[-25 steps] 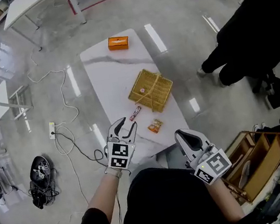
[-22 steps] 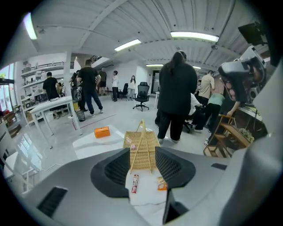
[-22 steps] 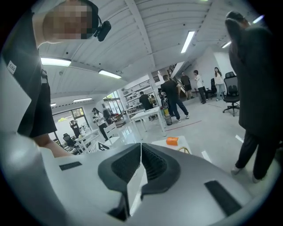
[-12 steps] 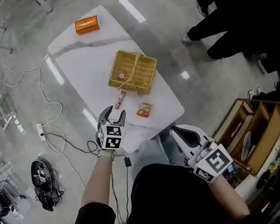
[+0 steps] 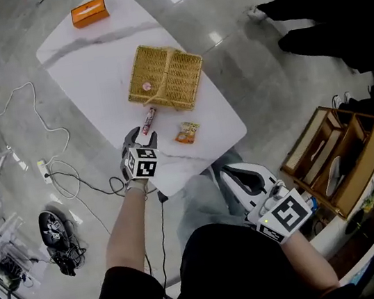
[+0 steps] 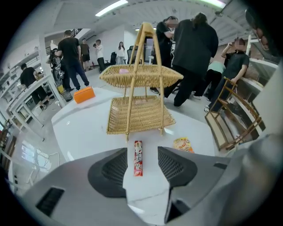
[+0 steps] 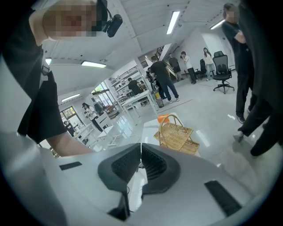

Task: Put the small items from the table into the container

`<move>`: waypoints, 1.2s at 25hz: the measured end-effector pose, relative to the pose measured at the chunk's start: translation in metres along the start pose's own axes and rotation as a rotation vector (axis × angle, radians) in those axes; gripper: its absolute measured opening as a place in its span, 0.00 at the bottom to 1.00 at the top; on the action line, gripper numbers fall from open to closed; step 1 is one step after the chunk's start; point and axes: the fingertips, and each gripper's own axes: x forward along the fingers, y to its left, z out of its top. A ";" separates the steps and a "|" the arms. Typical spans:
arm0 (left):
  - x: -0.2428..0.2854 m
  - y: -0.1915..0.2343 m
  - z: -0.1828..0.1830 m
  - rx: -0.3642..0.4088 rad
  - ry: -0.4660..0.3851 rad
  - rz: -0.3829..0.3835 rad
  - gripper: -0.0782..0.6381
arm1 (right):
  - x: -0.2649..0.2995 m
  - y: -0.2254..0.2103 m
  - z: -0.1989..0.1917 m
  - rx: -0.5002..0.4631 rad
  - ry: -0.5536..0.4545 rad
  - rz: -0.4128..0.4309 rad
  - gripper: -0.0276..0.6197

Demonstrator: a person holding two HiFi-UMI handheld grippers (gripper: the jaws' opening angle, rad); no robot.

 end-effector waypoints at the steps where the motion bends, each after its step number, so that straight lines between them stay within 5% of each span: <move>1: 0.009 0.002 -0.005 -0.007 0.016 0.003 0.39 | 0.004 -0.003 -0.003 0.004 0.004 0.000 0.06; 19: 0.100 0.013 -0.075 -0.018 0.224 0.017 0.38 | 0.032 -0.029 -0.055 0.080 0.076 0.036 0.06; 30: 0.104 0.012 -0.077 -0.046 0.218 0.018 0.36 | 0.027 -0.036 -0.060 0.097 0.075 0.031 0.06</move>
